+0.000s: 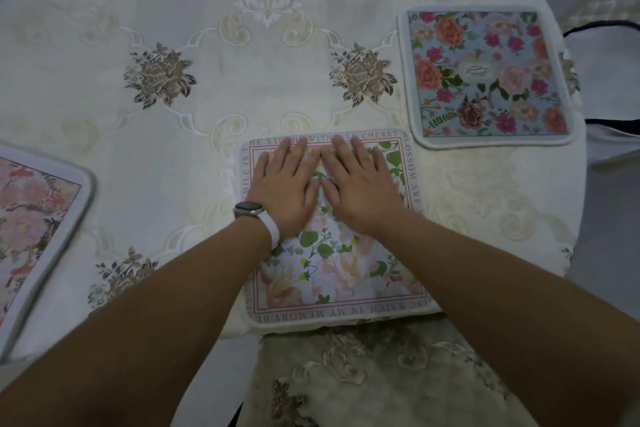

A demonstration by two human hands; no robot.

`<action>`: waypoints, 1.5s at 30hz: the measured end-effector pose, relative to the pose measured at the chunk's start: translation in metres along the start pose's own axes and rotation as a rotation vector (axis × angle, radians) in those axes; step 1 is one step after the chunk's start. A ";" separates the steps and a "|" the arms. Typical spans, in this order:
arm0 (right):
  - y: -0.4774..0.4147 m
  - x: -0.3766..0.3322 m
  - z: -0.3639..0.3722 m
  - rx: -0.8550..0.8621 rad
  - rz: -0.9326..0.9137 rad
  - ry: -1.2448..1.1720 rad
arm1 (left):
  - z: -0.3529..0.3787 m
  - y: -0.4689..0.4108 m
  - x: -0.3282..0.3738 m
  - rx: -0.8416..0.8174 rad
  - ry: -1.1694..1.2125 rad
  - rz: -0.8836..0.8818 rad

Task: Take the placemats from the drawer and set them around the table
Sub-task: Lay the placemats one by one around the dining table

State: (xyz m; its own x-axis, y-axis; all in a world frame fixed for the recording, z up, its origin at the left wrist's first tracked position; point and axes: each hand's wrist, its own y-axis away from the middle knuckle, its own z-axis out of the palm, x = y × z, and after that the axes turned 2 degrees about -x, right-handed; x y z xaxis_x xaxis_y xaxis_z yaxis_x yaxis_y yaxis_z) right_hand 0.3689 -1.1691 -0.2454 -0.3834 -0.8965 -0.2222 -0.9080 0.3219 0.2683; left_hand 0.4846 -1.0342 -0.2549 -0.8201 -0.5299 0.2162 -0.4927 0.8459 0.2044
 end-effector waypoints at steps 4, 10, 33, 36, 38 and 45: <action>-0.030 0.004 -0.006 0.009 0.015 0.025 | -0.002 -0.022 -0.006 0.022 -0.027 -0.002; -0.049 0.008 -0.010 0.051 0.052 0.024 | -0.005 -0.033 -0.008 0.054 0.007 -0.130; 0.045 0.011 0.017 0.074 0.305 -0.047 | 0.015 0.060 0.010 0.057 0.001 -0.186; 0.057 -0.017 0.025 0.044 0.153 -0.002 | 0.021 0.064 0.036 0.023 0.013 -0.120; 0.062 -0.024 0.028 0.045 0.096 0.017 | 0.023 0.065 0.043 0.001 0.014 -0.108; 0.084 -0.002 0.036 0.077 0.094 0.030 | 0.028 0.087 0.033 0.006 0.011 -0.032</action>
State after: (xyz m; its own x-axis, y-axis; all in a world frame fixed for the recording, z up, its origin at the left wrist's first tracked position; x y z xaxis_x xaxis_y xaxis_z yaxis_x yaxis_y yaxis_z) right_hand 0.2873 -1.1292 -0.2566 -0.4634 -0.8694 -0.1714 -0.8789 0.4262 0.2140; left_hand 0.4061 -0.9764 -0.2568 -0.8006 -0.5573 0.2200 -0.5205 0.8288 0.2052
